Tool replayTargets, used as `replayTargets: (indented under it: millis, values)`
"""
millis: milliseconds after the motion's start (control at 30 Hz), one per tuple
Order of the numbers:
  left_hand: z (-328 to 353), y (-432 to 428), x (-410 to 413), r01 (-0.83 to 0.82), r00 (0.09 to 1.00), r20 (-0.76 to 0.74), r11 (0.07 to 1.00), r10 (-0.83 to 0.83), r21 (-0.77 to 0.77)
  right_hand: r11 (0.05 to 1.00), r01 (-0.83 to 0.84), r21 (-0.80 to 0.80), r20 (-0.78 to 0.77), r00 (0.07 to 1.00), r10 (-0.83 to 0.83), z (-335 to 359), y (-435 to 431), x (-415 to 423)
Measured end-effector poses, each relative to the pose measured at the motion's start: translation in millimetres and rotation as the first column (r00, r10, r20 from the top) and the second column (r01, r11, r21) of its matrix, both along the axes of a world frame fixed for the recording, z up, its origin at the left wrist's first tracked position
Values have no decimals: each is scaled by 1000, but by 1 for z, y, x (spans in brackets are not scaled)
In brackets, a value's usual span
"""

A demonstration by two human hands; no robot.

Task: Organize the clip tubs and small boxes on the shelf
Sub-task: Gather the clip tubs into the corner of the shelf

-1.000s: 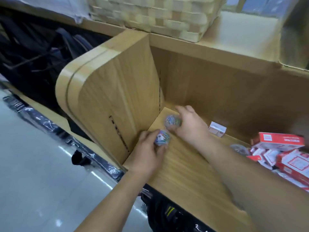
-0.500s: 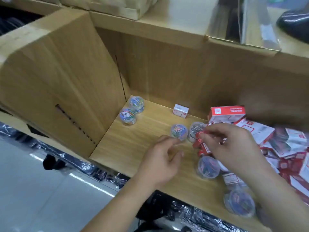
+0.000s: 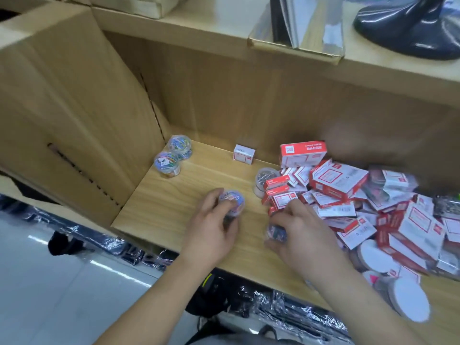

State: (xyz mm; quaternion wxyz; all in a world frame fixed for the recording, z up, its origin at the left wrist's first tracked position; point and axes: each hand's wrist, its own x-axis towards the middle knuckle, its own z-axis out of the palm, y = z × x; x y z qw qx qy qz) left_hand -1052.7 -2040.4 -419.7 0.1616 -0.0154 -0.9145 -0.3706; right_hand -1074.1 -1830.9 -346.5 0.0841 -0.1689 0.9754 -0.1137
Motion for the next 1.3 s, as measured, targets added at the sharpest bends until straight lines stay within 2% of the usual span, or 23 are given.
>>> replayTargets:
  millis: [100,233,433,533,633,700,833,1000,1100,1167,1233,1300]
  values:
    - [1,-7,15,-30,1000,5,999,30,22,995,-87,41,-80,993,90,-5,-7,-1]
    - [7,-16,28,-71,997,25,996,70,48,981,-191,25,-11,981,191,-5,-21,0]
    - [19,-47,41,-131,991,41,991,130,34,968,-243,69,-53,968,247,-2,-57,-7]
    - [23,-77,43,-219,976,25,976,218,19,968,-243,54,-155,956,249,4,-86,-25]
    - [24,-103,37,-346,938,26,938,346,-4,980,-199,-24,-136,971,194,11,-126,-49]
    - [23,-112,33,-383,923,10,920,385,-83,984,-167,-53,-156,975,157,11,-151,-68]
    - [22,-115,34,-314,949,-76,891,306,-329,988,-146,-41,-136,981,139,2,-186,-96]
    - [20,-124,33,-204,976,-1,917,217,-342,989,-86,-119,-77,994,77,-4,-207,-113]
    - [28,-130,29,-189,978,31,936,207,-298,975,-48,-215,-53,998,37,4,-195,-109]
    - [36,-125,31,-182,982,-4,948,187,-260,961,-54,-271,-34,998,46,15,-174,-100]
    - [43,-105,36,-158,987,-35,972,154,-175,941,-59,-332,64,994,85,29,-146,-86]
    - [48,-69,44,-72,997,15,997,73,-40,928,-48,-370,208,969,133,43,-110,-64]
